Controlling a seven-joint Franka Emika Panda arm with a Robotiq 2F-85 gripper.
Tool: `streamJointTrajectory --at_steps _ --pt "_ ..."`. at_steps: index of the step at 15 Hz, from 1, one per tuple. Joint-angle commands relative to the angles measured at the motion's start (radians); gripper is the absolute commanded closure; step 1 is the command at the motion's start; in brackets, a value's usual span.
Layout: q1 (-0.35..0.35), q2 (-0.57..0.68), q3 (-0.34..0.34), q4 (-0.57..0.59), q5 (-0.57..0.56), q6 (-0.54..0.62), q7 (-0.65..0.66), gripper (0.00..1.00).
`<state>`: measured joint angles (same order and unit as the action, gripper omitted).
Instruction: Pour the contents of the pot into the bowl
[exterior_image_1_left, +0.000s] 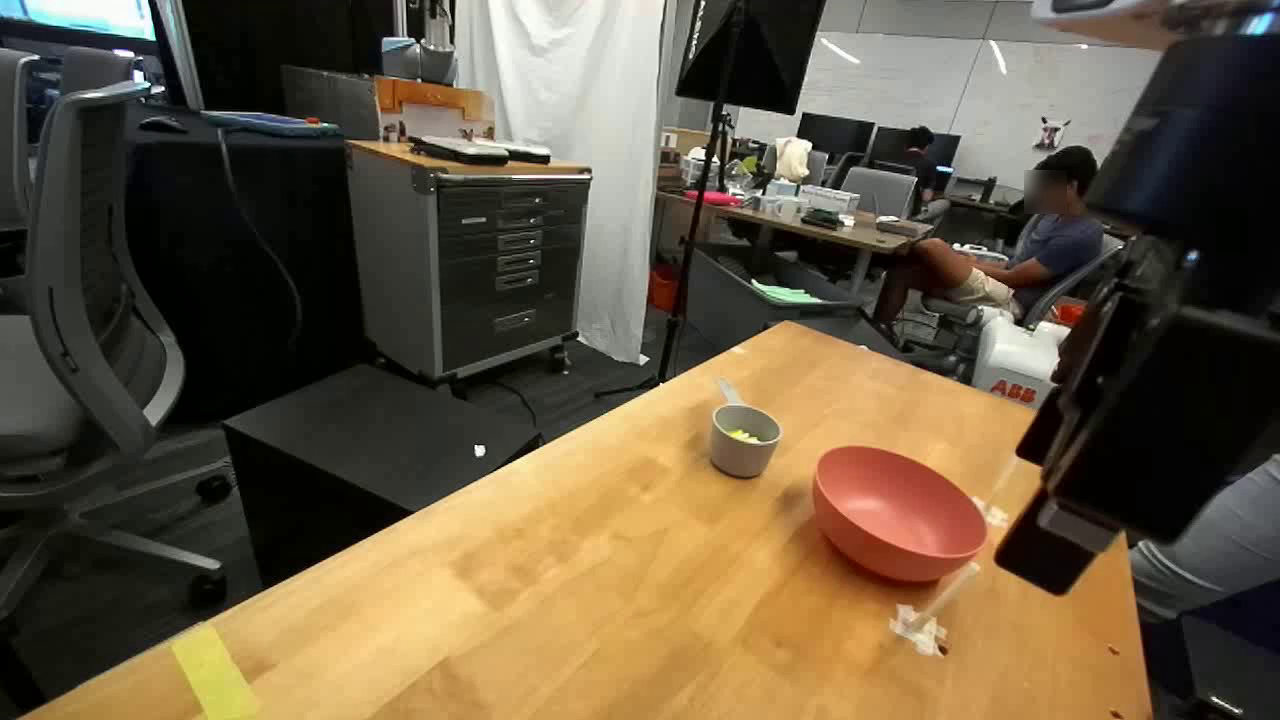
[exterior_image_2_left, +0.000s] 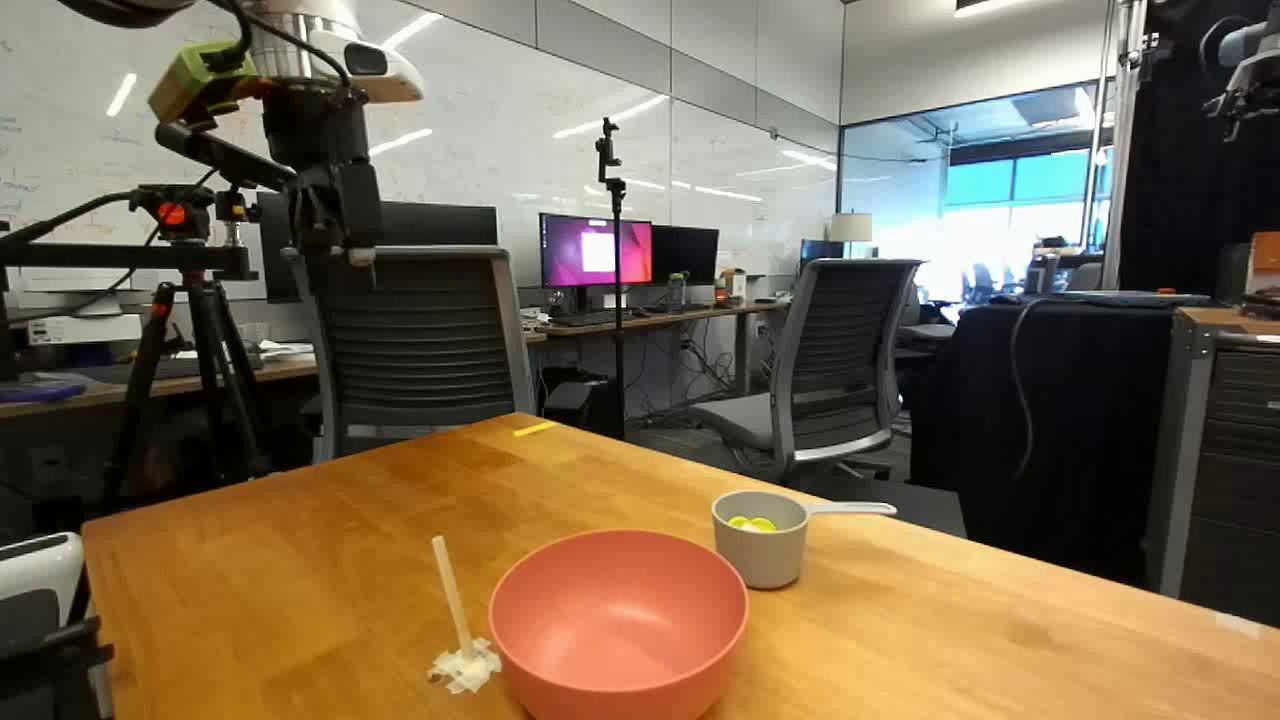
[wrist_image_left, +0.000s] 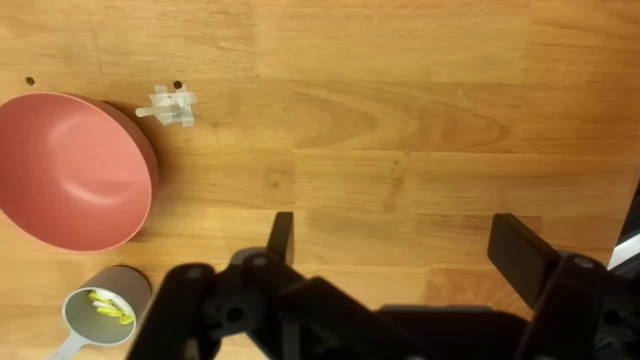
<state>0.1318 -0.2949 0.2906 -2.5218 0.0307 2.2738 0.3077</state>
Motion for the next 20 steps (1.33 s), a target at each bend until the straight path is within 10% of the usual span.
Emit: streamJointTrajectory --at_steps 1,20 --pt "0.016 0.001 -0.016 0.003 -0.006 -0.001 0.004 0.00" --pt "-0.044 0.016 -0.044 0.029 -0.040 0.158 0.103 0.00"
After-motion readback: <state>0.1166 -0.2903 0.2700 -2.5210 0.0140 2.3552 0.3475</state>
